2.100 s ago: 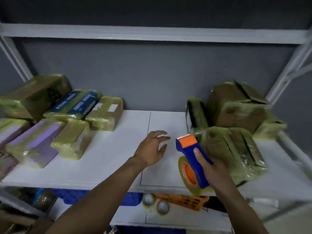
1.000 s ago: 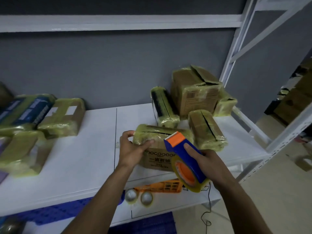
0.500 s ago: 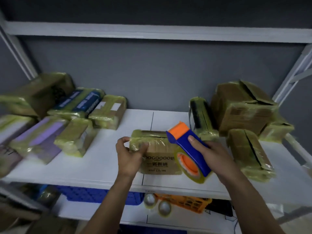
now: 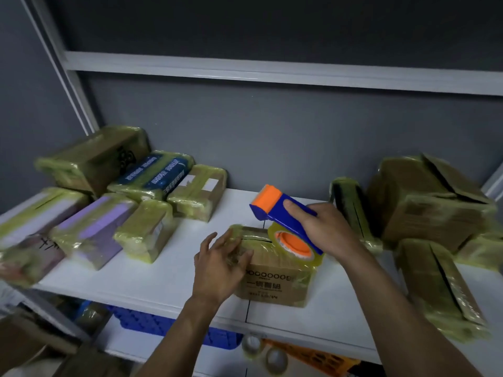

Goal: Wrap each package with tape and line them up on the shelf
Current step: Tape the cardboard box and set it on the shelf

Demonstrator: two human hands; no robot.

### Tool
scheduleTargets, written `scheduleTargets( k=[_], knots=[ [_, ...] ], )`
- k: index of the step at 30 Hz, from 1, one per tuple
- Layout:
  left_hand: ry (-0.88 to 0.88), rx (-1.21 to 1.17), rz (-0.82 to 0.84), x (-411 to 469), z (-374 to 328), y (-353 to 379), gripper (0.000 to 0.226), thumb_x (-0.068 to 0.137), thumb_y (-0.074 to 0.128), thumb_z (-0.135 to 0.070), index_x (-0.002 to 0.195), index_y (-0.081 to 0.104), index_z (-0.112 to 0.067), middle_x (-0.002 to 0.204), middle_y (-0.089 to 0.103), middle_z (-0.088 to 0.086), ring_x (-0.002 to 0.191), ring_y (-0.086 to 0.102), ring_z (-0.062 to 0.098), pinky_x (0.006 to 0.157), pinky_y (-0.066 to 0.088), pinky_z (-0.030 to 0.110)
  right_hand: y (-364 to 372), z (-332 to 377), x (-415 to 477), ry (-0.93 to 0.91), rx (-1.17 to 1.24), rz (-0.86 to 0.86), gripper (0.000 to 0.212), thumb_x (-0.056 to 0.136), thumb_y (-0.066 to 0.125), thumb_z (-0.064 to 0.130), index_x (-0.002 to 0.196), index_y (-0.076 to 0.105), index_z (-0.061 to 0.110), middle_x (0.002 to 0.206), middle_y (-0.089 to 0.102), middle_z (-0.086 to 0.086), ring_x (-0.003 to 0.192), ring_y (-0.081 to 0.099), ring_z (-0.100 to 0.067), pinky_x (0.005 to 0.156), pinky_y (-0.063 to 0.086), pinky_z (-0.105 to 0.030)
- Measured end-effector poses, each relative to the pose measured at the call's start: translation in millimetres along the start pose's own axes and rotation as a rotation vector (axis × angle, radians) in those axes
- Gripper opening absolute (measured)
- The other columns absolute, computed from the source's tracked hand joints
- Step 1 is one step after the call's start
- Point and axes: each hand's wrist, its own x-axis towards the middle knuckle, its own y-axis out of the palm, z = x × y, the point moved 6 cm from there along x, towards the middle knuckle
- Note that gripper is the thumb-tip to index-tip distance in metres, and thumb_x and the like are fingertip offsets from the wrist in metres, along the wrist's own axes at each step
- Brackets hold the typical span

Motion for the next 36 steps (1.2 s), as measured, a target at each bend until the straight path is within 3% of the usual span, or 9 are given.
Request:
scheduleTargets(
  k=[5, 10, 13, 16, 18, 22, 28, 32, 36],
  knots=[
    [0.003, -0.08, 0.006, -2.1, 4.6, -3.3, 0.063, 0.086, 0.056, -0.073, 0.137, 0.062, -0.038, 0.145, 0.054, -0.017, 0.134, 0.043, 0.013, 0.109, 0.042, 0.038, 17.4, 14.5, 34.2, -0.023, -0.138, 0.022, 0.077, 0.089, 0.051, 0.08, 0.06, 0.055, 0.009, 0.054, 0.061, -0.006, 0.049, 0.062, -0.013, 0.056, 0.04, -0.029],
    [-0.084, -0.422, 0.086, -7.5, 18.4, 1.5, 0.076, 0.091, 0.063, -0.058, 0.157, 0.027, -0.046, 0.137, 0.057, -0.026, 0.126, 0.05, -0.004, 0.104, 0.044, 0.022, 33.4, 8.6, 55.2, 0.01, -0.2, 0.1, 0.073, 0.083, 0.056, 0.082, 0.056, 0.049, 0.014, 0.05, 0.055, -0.003, 0.052, 0.06, -0.021, 0.061, 0.042, -0.034],
    [-0.171, -0.617, 0.079, -1.4, 25.5, -4.1, 0.055, 0.096, 0.061, -0.047, 0.149, 0.044, -0.044, 0.131, 0.064, -0.025, 0.128, 0.053, -0.002, 0.102, 0.046, 0.018, 40.6, 8.1, 57.9, -0.022, -0.279, 0.119, 0.074, 0.082, 0.054, 0.084, 0.056, 0.045, 0.015, 0.054, 0.054, -0.006, 0.053, 0.059, -0.024, 0.06, 0.043, -0.034],
    [-0.245, -0.747, 0.029, 10.7, 23.5, -18.7, 0.026, 0.103, 0.055, -0.04, 0.126, 0.067, -0.043, 0.115, 0.069, -0.033, 0.116, 0.058, -0.011, 0.086, 0.045, 0.006, 45.7, 9.1, 60.2, -0.04, -0.318, 0.115, 0.073, 0.082, 0.053, 0.084, 0.057, 0.045, 0.016, 0.054, 0.054, -0.005, 0.053, 0.058, -0.023, 0.058, 0.042, -0.033],
    [-0.292, -0.761, 0.008, 19.7, 15.5, -29.3, 0.026, 0.104, 0.049, -0.044, 0.114, 0.073, -0.042, 0.109, 0.068, -0.036, 0.11, 0.058, -0.016, 0.086, 0.045, 0.012, 46.5, 9.2, 61.4, -0.048, -0.337, 0.131, 0.07, 0.085, 0.052, 0.083, 0.059, 0.047, 0.018, 0.057, 0.055, -0.006, 0.055, 0.06, -0.024, 0.059, 0.043, -0.034],
    [-0.401, -0.85, 0.099, 37.4, -0.6, -34.7, 0.031, 0.103, 0.051, -0.046, 0.106, 0.077, -0.03, 0.104, 0.076, -0.016, 0.098, 0.069, 0.01, 0.078, 0.047, 0.032, 47.4, 6.8, 58.7, -0.085, -0.347, 0.198, 0.054, 0.092, 0.049, 0.077, 0.064, 0.052, 0.031, 0.066, 0.061, -0.004, 0.066, 0.065, -0.023, 0.063, 0.049, -0.035],
    [-0.495, -0.938, 0.123, 41.7, 1.4, -30.3, 0.01, 0.09, 0.072, -0.021, 0.096, 0.08, -0.02, 0.092, 0.078, -0.003, 0.082, 0.069, 0.014, 0.073, 0.045, 0.031, 41.7, 1.3, 53.5, -0.076, -0.282, 0.175, 0.067, 0.092, 0.05, 0.076, 0.066, 0.059, 0.015, 0.057, 0.063, -0.002, 0.055, 0.065, -0.015, 0.058, 0.045, -0.028],
    [-0.553, -1.021, 0.255, 41.1, -2.0, -22.1, 0.015, 0.091, 0.068, -0.018, 0.095, 0.082, -0.021, 0.092, 0.077, -0.001, 0.068, 0.062, 0.008, 0.067, 0.044, 0.024, 41.7, 0.1, 50.9, -0.077, -0.275, 0.184, 0.068, 0.092, 0.049, 0.077, 0.067, 0.061, 0.015, 0.057, 0.064, -0.002, 0.055, 0.066, -0.015, 0.058, 0.044, -0.027],
    [-0.573, -0.984, 0.337, 39.9, -0.7, -21.5, 0.019, 0.093, 0.068, -0.02, 0.089, 0.084, -0.03, 0.087, 0.074, -0.007, 0.07, 0.054, 0.01, 0.068, 0.04, 0.027, 40.2, -0.3, 50.8, -0.088, -0.258, 0.189, 0.064, 0.093, 0.049, 0.075, 0.066, 0.06, 0.018, 0.053, 0.063, 0.004, 0.05, 0.063, -0.007, 0.057, 0.043, -0.025]
  ],
)
